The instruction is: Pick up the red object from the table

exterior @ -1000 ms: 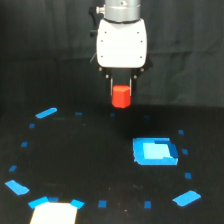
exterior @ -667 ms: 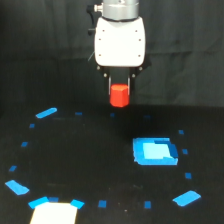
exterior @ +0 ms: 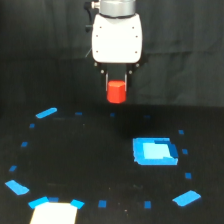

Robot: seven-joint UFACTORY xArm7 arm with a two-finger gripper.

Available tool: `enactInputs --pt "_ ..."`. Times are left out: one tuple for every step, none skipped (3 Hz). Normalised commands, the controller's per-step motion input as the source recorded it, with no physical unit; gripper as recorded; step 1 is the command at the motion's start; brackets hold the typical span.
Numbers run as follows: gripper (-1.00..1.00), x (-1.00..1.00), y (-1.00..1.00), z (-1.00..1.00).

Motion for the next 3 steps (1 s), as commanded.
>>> enactInputs --pt "-0.97 -0.11 0.10 -0.12" --pt "-1.00 -0.18 0.13 -0.12" --pt "-0.99 -0.13 -0.02 -0.13"
